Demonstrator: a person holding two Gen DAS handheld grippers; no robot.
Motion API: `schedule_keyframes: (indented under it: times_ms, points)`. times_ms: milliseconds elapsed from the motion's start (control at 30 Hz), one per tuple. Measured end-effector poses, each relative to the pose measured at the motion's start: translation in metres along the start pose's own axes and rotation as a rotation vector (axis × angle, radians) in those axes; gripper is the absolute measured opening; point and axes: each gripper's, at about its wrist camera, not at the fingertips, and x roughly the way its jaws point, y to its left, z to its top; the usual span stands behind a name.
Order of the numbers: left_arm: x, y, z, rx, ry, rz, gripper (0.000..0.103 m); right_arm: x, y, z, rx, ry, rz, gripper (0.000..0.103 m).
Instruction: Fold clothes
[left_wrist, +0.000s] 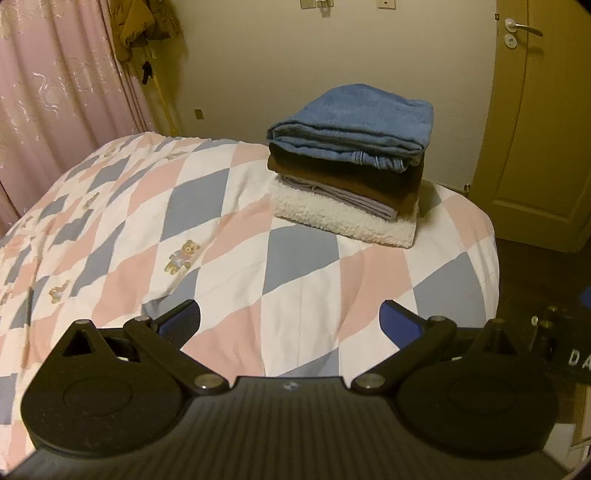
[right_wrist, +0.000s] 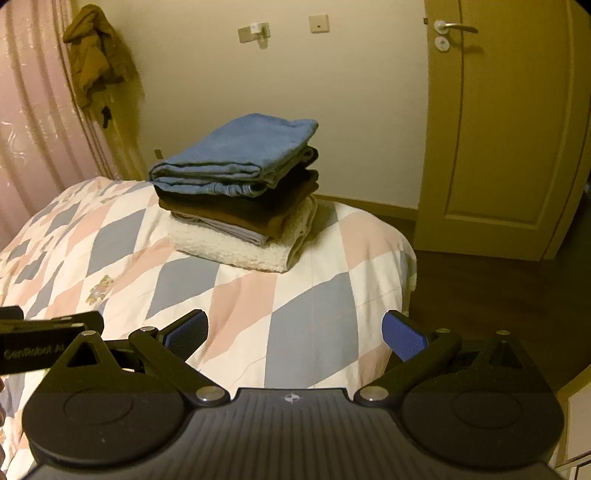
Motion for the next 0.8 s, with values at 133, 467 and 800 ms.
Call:
schedule_keyframes:
  times_ms: [133, 467, 800]
  points:
    - [0.016, 0.004, -0.006, 0.006, 0.002, 0.015, 0.102, 0.015, 0.003, -0.002, -0.001, 0.007, -0.016, 0.103]
    - [0.051, 0.007, -0.004, 0.016, -0.016, 0.003, 0.102, 0.048, 0.011, -0.002, -0.014, 0.004, -0.032, 0.103]
    - [0.080, 0.001, 0.003, 0.083, -0.061, 0.003, 0.102, 0.079, 0.012, -0.005, -0.025, 0.013, -0.051, 0.103]
